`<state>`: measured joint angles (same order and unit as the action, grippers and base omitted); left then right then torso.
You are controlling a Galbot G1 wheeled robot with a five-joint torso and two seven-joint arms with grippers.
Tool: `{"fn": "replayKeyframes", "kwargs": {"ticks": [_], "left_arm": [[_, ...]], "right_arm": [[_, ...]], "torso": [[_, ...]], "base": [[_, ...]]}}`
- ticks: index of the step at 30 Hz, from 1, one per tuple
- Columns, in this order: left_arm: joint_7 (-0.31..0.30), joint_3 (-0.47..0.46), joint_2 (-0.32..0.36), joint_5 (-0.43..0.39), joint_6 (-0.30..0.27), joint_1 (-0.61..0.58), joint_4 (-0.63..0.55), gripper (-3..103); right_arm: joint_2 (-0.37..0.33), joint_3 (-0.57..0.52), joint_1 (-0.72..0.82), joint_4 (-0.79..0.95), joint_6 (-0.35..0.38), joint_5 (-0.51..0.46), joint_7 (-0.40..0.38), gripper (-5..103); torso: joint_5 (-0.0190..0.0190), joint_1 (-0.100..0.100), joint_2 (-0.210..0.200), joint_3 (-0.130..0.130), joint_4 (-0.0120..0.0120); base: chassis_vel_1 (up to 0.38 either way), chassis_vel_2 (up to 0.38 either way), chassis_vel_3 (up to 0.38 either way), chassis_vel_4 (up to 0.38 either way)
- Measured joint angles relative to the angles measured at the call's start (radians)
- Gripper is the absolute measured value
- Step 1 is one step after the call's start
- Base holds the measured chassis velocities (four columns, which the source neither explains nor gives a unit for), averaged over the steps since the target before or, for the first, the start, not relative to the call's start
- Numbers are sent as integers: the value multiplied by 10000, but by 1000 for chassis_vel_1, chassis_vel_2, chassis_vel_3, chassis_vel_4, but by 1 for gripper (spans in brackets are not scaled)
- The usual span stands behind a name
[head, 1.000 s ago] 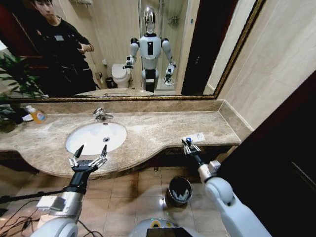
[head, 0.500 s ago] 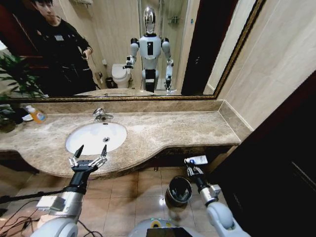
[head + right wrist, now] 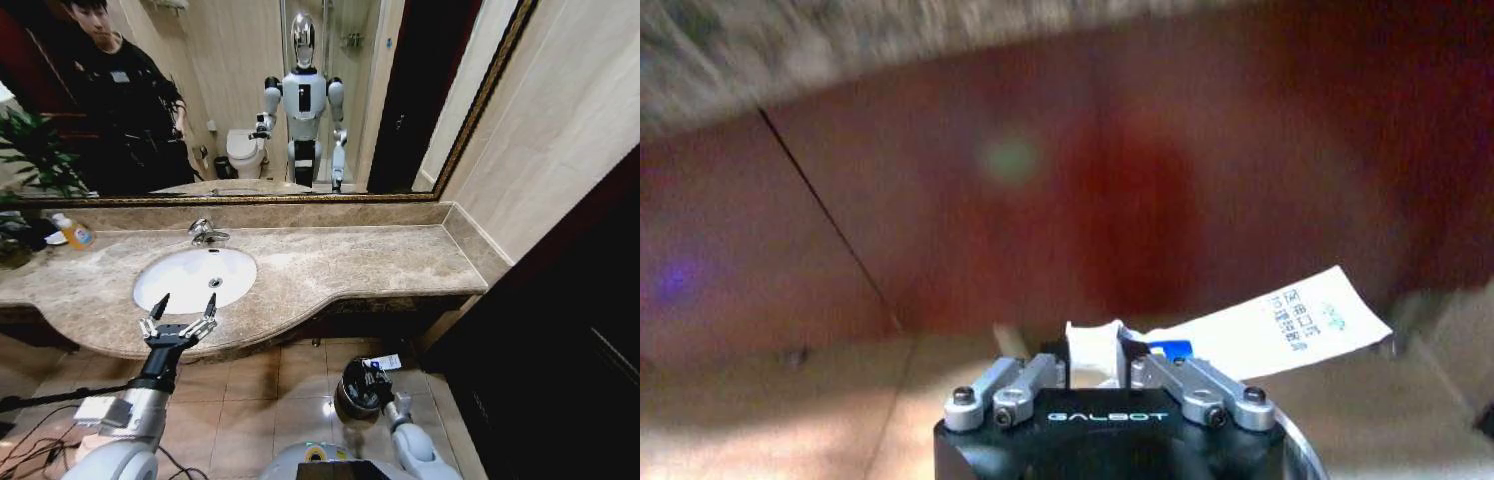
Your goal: Pick up the trash from the sink and place it in the trash bin.
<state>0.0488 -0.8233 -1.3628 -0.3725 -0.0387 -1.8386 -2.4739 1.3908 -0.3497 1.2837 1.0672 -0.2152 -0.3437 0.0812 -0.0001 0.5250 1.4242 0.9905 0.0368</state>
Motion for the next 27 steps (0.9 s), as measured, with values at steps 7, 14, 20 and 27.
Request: {"fn": "replayKeyframes", "kwargs": {"ticks": [7, 14, 20, 27], "left_arm": [[0, 0, 0, 0, 0, 0, 0, 100], [0, 0, 0, 0, 0, -1, 0, 100], [0, 0, 0, 0, 1, 0, 0, 100], [0, 0, 0, 0, 0, 0, 0, 100]], "right_arm": [[417, -5, -676, -1224, 8, 10, 157, 20], [643, -24, -868, -1409, 95, 173, -82, 29], [645, -41, -806, -1457, -82, 323, -321, 51], [587, -59, -682, -1455, -295, 319, -438, 79]], "torso": [[-2, 0, 0, 0, 0], [0, 0, 0, 0, 0], [0, 0, 0, 0, 0], [0, 0, 0, 0, 0]], "base": [[0, 0, 0, 0], [0, 0, 0, 0], [0, 0, 0, 0], [0, 0, 0, 0]]}}
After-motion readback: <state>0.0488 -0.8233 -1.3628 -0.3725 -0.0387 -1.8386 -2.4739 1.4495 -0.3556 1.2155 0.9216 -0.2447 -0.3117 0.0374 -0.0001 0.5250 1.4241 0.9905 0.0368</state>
